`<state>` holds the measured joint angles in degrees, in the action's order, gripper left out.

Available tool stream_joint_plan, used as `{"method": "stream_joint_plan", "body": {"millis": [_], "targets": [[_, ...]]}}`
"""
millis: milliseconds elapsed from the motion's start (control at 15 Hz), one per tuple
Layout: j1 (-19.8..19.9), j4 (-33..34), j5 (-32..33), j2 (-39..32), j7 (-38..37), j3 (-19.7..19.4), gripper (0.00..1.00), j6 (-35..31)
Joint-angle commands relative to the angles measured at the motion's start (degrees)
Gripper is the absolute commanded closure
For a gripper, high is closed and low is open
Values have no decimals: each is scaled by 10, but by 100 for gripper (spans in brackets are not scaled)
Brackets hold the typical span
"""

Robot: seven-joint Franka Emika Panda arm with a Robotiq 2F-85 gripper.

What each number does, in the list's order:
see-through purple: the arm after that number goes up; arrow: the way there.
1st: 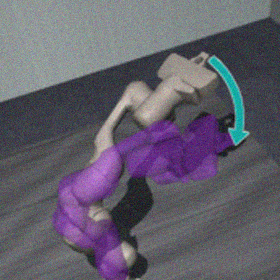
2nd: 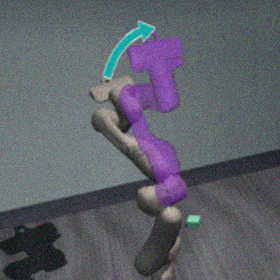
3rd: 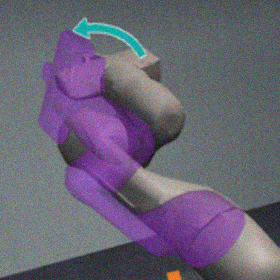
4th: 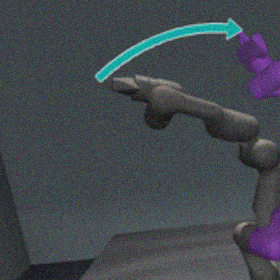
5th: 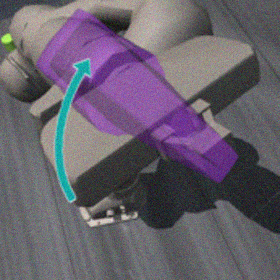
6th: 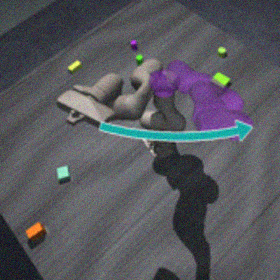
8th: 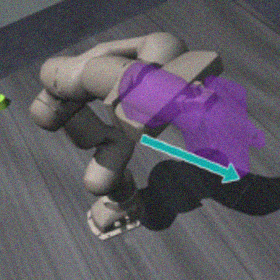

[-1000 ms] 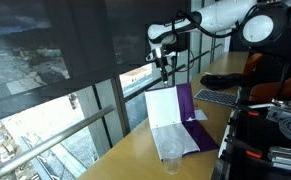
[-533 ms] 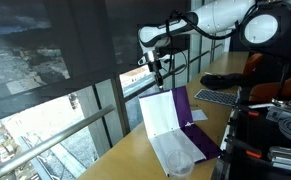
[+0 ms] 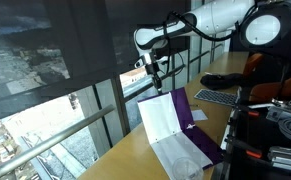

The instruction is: Close the purple file

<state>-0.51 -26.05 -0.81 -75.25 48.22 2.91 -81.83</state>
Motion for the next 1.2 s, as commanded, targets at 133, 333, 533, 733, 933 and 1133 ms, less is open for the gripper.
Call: {"method": "stream_joint_plan", "body": {"millis": [133, 333, 533, 733, 933, 1133], "targets": [[22, 9, 39, -1, 35, -19, 100, -8], [42, 4, 56, 3, 59, -34, 100, -26], [62, 5, 66, 8, 73, -45, 100, -57], [76, 2, 71, 17, 80, -52, 100, -95], [79, 8, 76, 17, 81, -58, 100, -128], [68, 5, 78, 15, 76, -60, 100, -155]]}}
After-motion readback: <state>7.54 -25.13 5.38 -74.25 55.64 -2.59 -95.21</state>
